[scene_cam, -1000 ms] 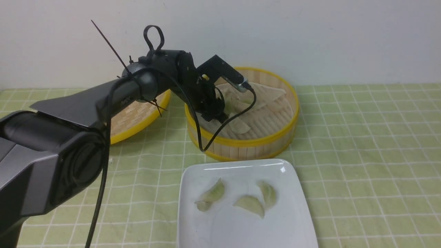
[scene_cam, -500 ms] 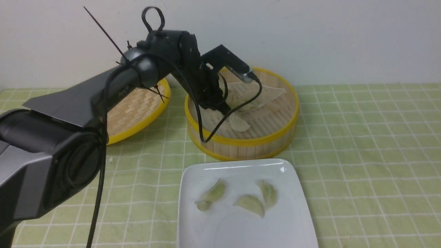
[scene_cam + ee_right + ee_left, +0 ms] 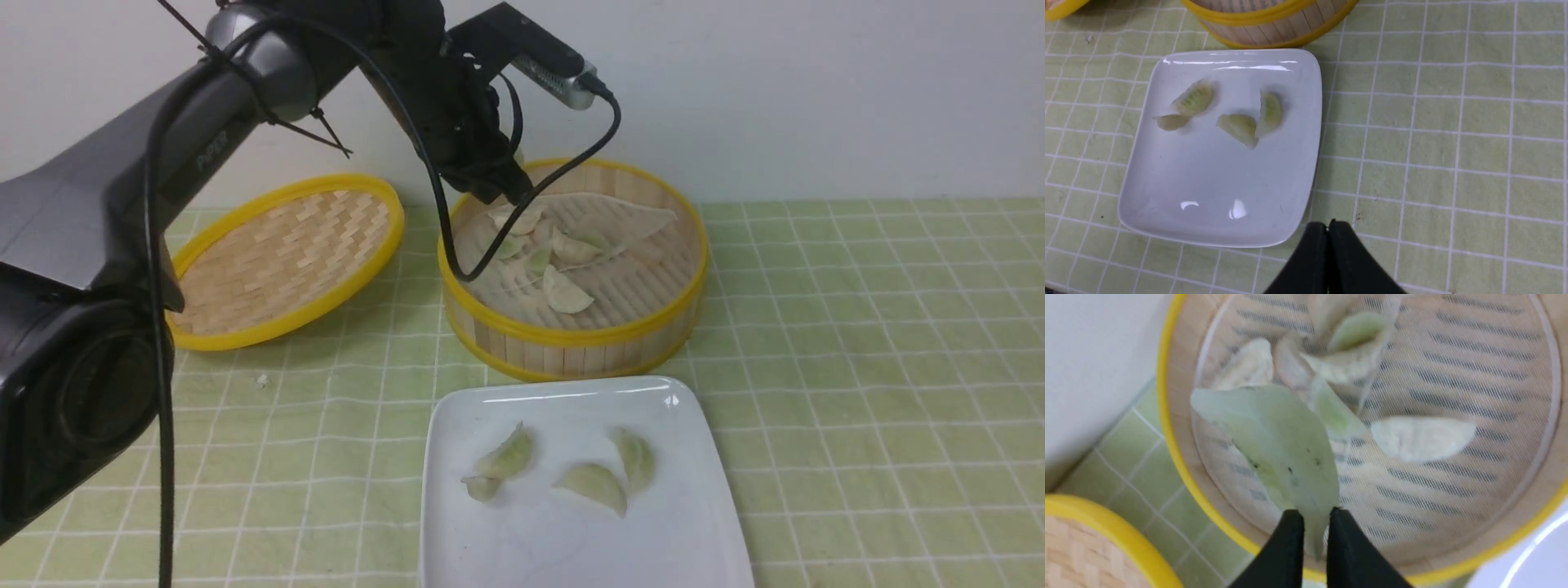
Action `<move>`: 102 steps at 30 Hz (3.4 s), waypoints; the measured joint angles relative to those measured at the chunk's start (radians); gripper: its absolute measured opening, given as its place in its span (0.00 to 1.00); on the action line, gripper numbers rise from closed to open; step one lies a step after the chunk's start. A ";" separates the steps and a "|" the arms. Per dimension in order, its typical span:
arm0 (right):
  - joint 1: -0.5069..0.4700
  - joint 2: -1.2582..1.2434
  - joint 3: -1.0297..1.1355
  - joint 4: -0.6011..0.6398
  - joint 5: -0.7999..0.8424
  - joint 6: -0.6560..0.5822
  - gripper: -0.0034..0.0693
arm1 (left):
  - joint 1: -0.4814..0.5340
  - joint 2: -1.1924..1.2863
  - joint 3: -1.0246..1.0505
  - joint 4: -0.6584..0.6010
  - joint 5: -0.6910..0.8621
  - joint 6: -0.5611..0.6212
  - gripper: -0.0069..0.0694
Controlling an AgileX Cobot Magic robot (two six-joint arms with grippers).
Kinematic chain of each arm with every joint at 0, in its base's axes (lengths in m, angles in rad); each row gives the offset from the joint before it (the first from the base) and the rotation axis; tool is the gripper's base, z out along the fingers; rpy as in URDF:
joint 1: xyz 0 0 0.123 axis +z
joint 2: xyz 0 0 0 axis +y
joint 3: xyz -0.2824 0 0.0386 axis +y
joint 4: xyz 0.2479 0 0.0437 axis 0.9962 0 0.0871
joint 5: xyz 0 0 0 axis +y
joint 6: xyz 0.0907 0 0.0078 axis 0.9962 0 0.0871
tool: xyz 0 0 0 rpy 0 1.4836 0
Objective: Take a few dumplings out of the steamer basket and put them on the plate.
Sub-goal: Use the left arm to put the dumpling into the plate, then use the right arm to grab a dumpling from inside the steamer
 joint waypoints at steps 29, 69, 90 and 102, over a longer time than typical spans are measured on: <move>0.000 0.000 0.000 0.045 0.002 -0.008 0.03 | -0.038 -0.277 0.653 -0.299 0.088 -0.085 0.14; 0.258 0.913 -0.635 0.053 -0.078 -0.168 0.05 | -0.130 -0.843 0.884 -0.113 0.085 -0.356 0.08; 0.418 1.698 -1.304 -0.079 -0.125 -0.164 0.70 | -0.130 -1.325 1.042 -0.077 0.113 -0.521 0.08; 0.419 1.743 -1.443 -0.180 -0.015 -0.115 0.41 | -0.130 -1.325 1.045 -0.031 0.114 -0.521 0.08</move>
